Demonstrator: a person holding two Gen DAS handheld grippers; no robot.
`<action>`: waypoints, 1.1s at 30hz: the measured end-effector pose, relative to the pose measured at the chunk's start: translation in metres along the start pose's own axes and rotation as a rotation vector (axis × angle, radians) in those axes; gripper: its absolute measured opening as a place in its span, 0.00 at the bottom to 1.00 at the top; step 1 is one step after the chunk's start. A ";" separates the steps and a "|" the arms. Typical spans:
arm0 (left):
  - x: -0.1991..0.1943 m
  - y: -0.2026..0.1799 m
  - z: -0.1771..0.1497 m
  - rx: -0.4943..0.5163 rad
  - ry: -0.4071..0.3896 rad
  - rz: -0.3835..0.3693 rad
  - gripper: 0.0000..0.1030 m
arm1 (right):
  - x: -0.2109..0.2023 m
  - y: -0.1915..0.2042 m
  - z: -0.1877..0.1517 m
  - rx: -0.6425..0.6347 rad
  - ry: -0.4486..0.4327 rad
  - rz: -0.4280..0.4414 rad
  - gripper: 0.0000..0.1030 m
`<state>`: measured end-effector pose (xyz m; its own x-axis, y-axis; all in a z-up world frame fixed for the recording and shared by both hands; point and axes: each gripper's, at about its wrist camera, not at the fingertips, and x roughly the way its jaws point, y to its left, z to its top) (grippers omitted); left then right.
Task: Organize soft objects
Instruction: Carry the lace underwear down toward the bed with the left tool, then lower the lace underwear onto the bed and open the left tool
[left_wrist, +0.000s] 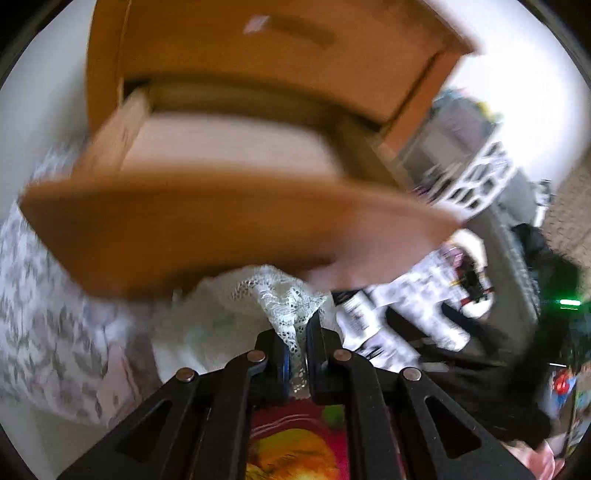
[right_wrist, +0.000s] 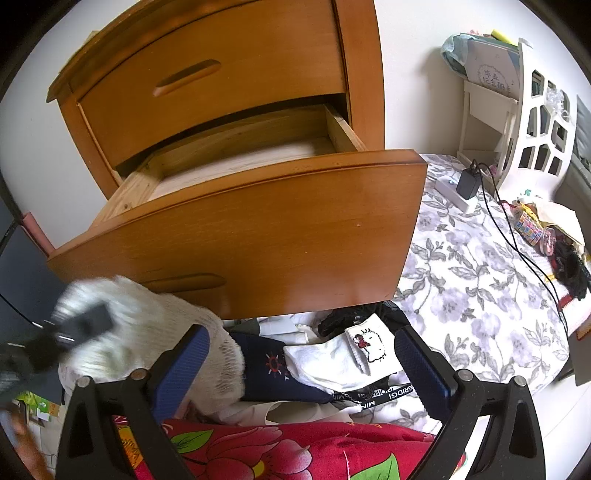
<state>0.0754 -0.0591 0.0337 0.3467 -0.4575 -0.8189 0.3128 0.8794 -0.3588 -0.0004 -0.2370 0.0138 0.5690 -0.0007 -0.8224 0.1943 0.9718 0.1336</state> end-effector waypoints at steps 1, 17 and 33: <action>0.008 0.005 -0.001 -0.021 0.026 0.012 0.07 | 0.000 0.000 0.000 0.000 0.000 0.000 0.99; 0.035 0.024 -0.007 -0.102 0.148 0.057 0.67 | 0.002 -0.003 0.000 0.011 0.010 0.007 0.99; -0.015 0.038 -0.017 -0.147 -0.063 0.141 0.91 | 0.003 -0.004 0.000 0.017 0.017 0.014 0.99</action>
<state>0.0668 -0.0165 0.0246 0.4342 -0.3316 -0.8376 0.1261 0.9430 -0.3080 0.0004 -0.2405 0.0110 0.5580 0.0169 -0.8297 0.1999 0.9676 0.1541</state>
